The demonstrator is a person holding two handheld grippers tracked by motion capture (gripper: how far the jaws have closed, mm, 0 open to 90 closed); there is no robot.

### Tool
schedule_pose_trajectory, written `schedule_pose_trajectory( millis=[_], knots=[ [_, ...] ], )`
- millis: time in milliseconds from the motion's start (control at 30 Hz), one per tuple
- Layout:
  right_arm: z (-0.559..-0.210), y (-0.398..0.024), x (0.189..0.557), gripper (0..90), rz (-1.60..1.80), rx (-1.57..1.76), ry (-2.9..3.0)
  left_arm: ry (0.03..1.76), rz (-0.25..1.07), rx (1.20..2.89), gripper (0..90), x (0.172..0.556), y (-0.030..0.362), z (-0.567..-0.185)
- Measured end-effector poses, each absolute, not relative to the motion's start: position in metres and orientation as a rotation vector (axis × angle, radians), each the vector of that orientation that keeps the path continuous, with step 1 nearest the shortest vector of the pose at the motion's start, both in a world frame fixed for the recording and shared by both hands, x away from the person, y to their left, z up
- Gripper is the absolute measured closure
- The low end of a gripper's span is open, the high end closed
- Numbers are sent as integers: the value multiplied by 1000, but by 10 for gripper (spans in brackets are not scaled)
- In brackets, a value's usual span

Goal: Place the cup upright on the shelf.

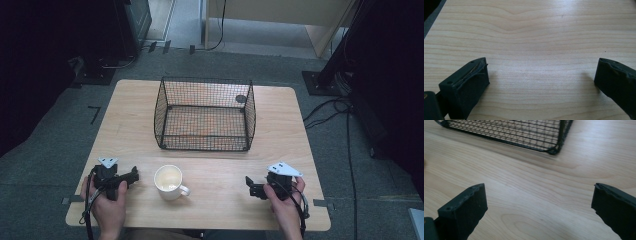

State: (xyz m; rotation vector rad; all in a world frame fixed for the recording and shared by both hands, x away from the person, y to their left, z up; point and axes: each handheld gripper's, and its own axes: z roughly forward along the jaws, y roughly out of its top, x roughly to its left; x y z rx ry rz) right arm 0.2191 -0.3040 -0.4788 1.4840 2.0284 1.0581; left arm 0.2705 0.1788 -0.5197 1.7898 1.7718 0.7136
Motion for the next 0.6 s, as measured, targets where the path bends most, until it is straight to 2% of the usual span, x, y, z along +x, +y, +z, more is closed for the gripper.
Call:
schedule_pose_trajectory(
  millis=[600],
  knots=[
    [-476, -259, 221, 0, 1116, 1371, 2139, 1770, 714, 1790, 0, 271, 179, -520]
  ],
)
